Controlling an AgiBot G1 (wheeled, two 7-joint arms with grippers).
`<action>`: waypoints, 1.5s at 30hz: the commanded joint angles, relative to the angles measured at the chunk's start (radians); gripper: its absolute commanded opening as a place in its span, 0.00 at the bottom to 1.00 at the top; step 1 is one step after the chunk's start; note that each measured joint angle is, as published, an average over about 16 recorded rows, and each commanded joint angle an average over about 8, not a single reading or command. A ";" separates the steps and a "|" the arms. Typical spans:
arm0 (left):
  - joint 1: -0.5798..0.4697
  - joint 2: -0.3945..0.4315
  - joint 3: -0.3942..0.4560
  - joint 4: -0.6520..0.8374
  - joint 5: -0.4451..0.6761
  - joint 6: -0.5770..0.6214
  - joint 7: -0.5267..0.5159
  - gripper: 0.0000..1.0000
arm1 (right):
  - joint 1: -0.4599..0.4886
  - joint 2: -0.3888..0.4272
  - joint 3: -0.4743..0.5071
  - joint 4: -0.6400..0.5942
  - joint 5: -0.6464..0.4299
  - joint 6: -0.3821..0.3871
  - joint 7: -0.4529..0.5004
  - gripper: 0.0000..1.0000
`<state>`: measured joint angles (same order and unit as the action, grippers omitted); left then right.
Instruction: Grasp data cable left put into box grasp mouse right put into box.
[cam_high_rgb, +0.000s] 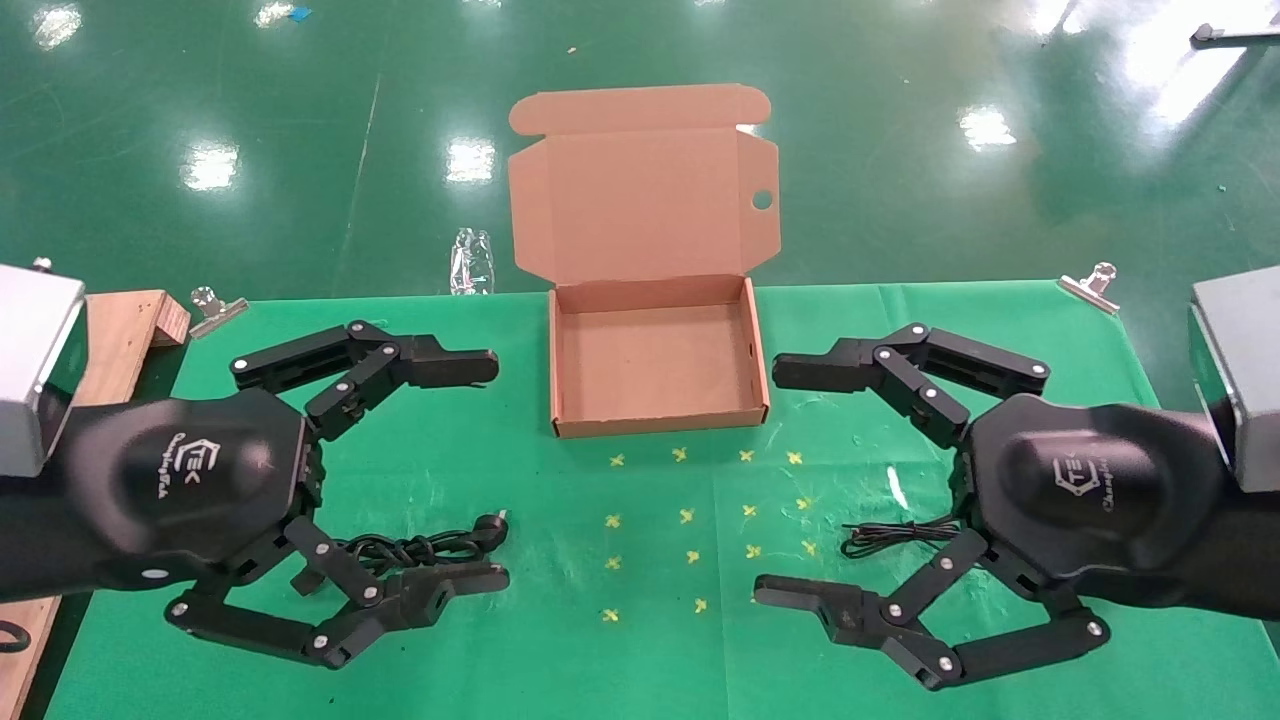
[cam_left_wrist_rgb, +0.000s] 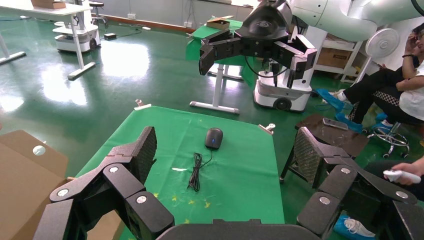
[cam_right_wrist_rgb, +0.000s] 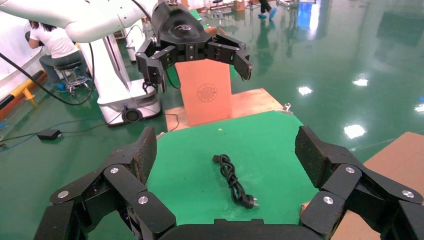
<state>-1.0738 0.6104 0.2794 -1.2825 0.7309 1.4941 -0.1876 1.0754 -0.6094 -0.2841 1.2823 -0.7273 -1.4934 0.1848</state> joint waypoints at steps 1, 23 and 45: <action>0.000 0.000 0.000 0.000 0.000 0.000 0.000 1.00 | 0.000 0.000 0.000 0.000 0.000 0.000 0.000 1.00; 0.000 0.000 0.000 0.000 0.000 0.000 0.000 1.00 | 0.000 0.000 0.000 0.000 0.000 0.000 0.000 1.00; 0.003 -0.005 0.008 -0.001 0.025 0.000 0.007 1.00 | -0.004 0.000 -0.002 -0.002 -0.005 -0.002 -0.006 1.00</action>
<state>-1.0754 0.6025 0.2966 -1.2843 0.7816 1.4899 -0.1828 1.0685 -0.6095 -0.2887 1.2803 -0.7393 -1.4949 0.1751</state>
